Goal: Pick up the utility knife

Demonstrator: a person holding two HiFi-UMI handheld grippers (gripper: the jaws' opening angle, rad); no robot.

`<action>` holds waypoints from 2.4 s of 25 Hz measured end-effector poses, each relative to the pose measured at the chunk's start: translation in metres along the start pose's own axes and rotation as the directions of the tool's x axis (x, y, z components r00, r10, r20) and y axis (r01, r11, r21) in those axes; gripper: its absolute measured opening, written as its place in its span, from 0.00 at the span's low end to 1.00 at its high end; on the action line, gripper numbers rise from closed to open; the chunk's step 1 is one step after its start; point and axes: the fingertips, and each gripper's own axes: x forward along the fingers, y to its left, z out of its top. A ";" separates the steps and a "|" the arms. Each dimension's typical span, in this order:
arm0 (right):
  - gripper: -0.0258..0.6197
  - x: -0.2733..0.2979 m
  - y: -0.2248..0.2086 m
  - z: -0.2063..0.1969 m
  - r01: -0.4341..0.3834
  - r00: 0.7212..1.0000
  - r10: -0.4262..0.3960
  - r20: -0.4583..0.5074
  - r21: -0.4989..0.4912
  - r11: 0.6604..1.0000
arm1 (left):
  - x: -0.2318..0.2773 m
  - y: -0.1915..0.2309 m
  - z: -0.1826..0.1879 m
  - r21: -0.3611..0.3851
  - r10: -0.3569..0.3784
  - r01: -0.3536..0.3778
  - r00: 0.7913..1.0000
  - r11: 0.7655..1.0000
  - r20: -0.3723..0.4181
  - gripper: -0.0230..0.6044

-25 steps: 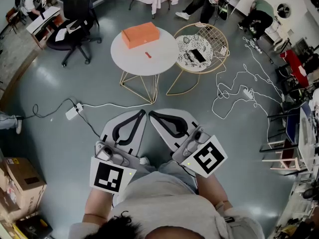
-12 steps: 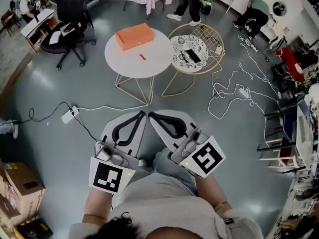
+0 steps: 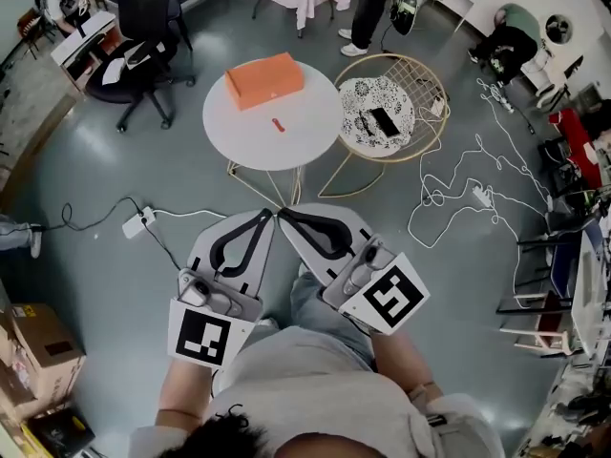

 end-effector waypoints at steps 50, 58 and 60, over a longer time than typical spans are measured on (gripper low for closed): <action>0.05 0.195 -0.241 -0.035 0.074 0.996 -0.071 -0.045 0.059 0.996 | 0.200 0.227 -0.053 -0.059 -0.074 0.073 0.997 0.996 -0.023 0.05; 0.05 0.236 -0.243 -0.050 0.147 0.986 -0.141 -0.093 0.060 0.987 | 0.202 0.268 -0.071 -0.087 -0.169 0.168 0.986 0.982 -0.006 0.05; 0.05 0.238 -0.246 -0.058 0.172 0.980 -0.164 -0.115 0.061 0.983 | 0.205 0.272 -0.074 -0.093 -0.188 0.187 0.982 0.978 0.001 0.05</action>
